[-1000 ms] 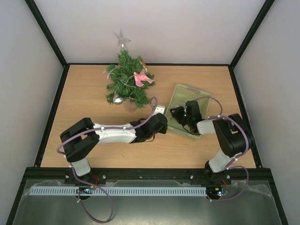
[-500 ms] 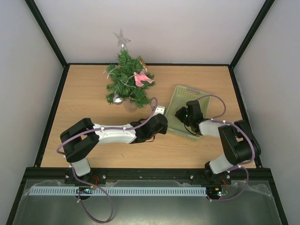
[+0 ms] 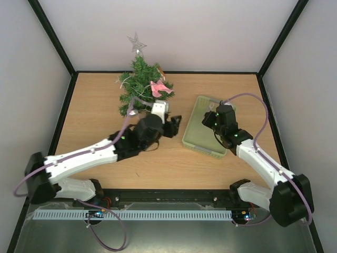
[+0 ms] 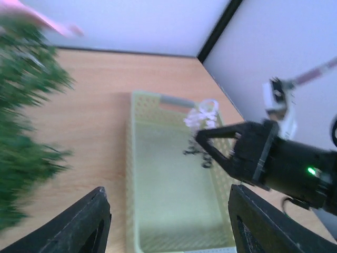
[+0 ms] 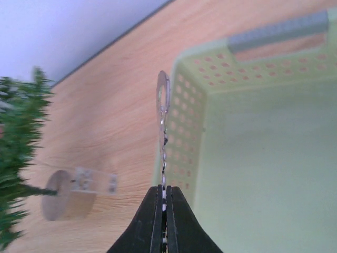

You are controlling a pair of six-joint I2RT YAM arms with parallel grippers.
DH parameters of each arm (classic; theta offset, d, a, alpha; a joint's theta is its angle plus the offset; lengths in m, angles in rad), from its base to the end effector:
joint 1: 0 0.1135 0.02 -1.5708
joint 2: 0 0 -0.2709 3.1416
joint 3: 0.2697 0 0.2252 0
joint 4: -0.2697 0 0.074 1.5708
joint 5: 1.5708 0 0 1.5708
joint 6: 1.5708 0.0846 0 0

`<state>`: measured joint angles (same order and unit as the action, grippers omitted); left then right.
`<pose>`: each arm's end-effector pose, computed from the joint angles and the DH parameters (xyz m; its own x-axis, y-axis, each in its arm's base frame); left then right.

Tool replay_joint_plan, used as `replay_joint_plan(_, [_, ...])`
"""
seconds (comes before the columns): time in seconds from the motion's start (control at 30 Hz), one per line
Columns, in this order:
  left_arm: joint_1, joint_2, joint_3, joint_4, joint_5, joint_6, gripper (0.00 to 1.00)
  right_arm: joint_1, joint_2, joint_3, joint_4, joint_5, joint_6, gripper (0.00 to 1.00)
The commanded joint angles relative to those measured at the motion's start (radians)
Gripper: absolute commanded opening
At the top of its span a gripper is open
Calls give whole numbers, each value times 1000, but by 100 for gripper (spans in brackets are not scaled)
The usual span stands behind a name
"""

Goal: Decorate the small christmas tree
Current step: Place the decoration item on the Christmas tree.

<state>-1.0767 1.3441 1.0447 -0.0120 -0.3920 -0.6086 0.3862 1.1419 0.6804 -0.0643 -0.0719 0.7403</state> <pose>0.1845 -0.2744 0.3242 -0.4858 -0.2123 -0.8479 0.4430 0.7765 -0.4482 0.2436 0.1056 0.2374 -0.6355 0.4679 -0.6142 -0.0062 0.7924 0.6100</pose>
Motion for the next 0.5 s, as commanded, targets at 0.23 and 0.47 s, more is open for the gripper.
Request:
replay_joint_plan(0.23, [553,-471,-93,-221,234,61,57,91,-150,82,-115,-15,-33,2])
replay_joint_plan(0.47, [1099,-413,-229,-97,716,-17,51,121,-153,73,-90,-33,-25,2])
